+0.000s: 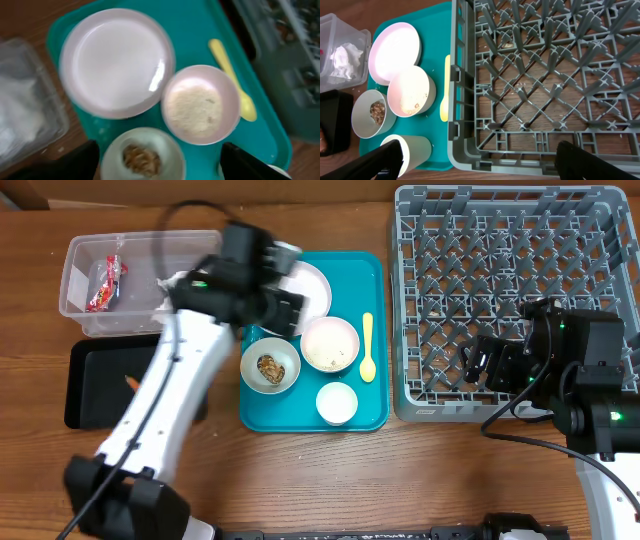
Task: Sort waste into correct bins and load items into the dishwasher
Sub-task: 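Reach left gripper to the rice bowl and grasp its rim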
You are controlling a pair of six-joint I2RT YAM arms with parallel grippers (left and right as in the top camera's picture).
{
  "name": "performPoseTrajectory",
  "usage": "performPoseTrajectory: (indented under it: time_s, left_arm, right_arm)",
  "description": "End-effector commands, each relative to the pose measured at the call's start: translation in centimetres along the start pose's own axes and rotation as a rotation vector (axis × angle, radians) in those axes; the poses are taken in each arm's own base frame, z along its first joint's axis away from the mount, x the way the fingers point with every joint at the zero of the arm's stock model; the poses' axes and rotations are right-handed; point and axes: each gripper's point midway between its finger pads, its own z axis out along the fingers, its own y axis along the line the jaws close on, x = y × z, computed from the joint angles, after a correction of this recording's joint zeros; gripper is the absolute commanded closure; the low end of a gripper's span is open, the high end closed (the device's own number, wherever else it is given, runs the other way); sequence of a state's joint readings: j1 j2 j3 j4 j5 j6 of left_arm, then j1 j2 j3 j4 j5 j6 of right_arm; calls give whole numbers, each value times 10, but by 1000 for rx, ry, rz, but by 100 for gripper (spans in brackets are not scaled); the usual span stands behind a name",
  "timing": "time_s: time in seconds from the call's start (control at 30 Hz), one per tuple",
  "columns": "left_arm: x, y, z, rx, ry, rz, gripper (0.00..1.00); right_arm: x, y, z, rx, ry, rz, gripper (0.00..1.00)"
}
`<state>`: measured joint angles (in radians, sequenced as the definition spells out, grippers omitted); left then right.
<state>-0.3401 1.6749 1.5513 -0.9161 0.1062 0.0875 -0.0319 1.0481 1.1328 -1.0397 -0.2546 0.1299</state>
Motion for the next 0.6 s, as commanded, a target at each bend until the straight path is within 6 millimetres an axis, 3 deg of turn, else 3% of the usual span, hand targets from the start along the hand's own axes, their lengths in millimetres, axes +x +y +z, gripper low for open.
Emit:
performPoseTrajectory:
  time_s: [0.0, 0.13, 0.27, 0.57]
  left_arm:
    - [-3, -45, 31, 70, 31, 188, 21]
    - [4, -84, 72, 119, 68, 289, 22]
    - [12, -110, 106, 131, 96, 364, 24]
    - [36, -110, 150, 59, 187, 358, 33]
  right_arm:
    - [-1, 2, -1, -6, -6, -8, 0]
    - [-1, 2, -1, -5, -6, -9, 0]
    - [-1, 2, -1, -5, -6, -8, 0]
    - [-1, 2, -1, -5, -6, -8, 0]
